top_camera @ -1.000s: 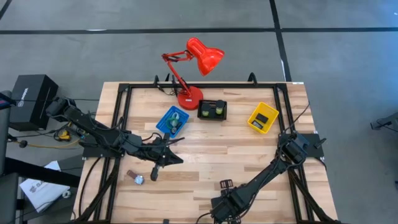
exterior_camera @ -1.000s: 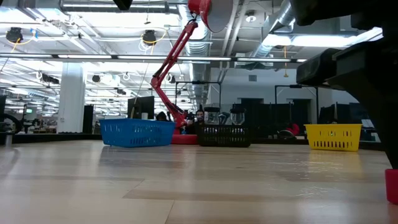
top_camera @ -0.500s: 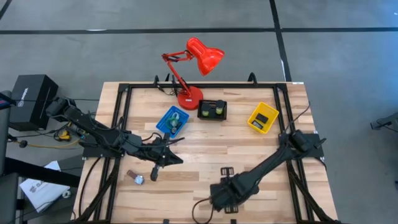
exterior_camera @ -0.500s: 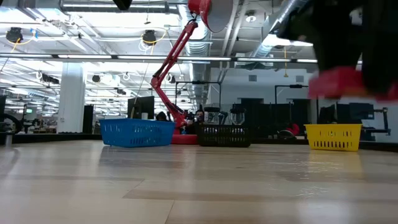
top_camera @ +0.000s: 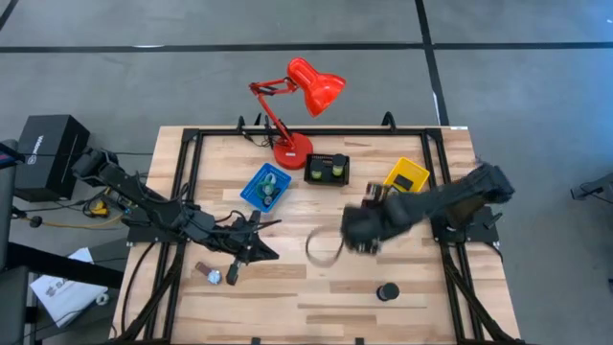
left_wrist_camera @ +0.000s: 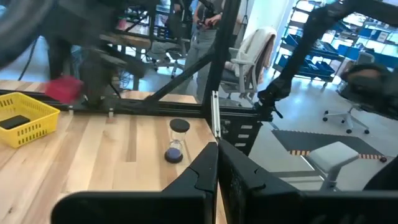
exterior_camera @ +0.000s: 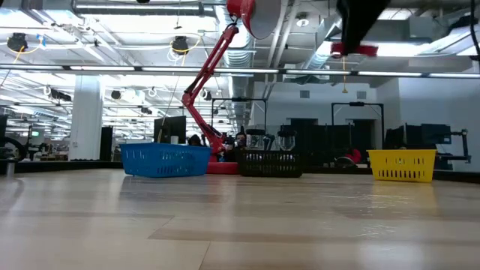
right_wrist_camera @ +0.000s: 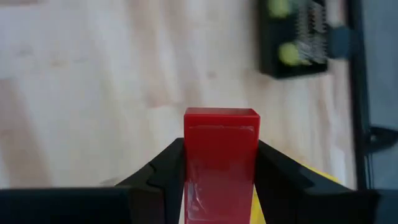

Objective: Pick & Place Office items
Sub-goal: Put the red digital timer into the yellow bin

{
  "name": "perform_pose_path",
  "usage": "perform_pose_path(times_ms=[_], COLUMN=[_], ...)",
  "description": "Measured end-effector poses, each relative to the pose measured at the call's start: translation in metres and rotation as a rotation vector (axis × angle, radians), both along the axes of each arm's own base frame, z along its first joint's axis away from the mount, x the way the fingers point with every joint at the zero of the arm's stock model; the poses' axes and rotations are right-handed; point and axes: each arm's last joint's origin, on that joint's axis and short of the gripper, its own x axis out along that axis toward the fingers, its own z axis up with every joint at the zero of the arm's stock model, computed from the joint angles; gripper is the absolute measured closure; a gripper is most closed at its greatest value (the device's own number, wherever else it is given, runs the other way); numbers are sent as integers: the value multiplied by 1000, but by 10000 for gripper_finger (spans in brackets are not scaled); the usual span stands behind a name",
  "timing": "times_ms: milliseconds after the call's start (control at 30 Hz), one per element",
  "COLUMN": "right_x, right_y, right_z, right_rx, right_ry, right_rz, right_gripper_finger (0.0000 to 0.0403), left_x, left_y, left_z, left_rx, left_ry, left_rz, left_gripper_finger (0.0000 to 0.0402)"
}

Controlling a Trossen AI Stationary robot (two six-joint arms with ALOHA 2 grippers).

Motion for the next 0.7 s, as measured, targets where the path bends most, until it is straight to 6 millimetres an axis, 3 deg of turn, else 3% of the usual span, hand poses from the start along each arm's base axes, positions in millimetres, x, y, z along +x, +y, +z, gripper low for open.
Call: perform_pose_path(times_ms=[433, 700], right_x=[-94, -120], right_y=[-114, -166], right_z=[-50, -81], right_rx=[90, 187], right_ry=[-72, -81], right_rz=[-336, -461], right_gripper_finger=[254, 250], left_x=[-2, -2], left_y=[-4, -3], left_z=[0, 1], left_rx=[6, 7], left_ry=[-6, -12], left_rz=[-19, 17], left_gripper_finger=[399, 399])
